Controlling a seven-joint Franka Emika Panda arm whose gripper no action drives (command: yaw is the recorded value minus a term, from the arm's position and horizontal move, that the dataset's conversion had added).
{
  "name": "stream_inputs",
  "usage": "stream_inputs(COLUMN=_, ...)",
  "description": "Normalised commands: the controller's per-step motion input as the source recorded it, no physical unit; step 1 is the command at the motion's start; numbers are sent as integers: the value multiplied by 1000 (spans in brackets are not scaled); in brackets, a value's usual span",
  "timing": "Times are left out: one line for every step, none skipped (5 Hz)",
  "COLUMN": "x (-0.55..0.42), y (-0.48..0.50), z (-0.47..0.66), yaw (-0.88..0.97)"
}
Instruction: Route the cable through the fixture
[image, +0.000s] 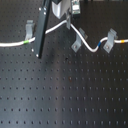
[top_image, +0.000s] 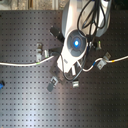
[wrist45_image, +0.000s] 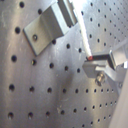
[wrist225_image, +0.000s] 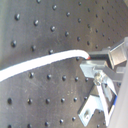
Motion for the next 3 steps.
stream_inputs(x=-142, y=92, z=-2, yaw=-520)
stream_inputs(x=-117, y=101, z=-2, yaw=-497)
stream_inputs(x=21, y=219, z=-3, yaw=-431)
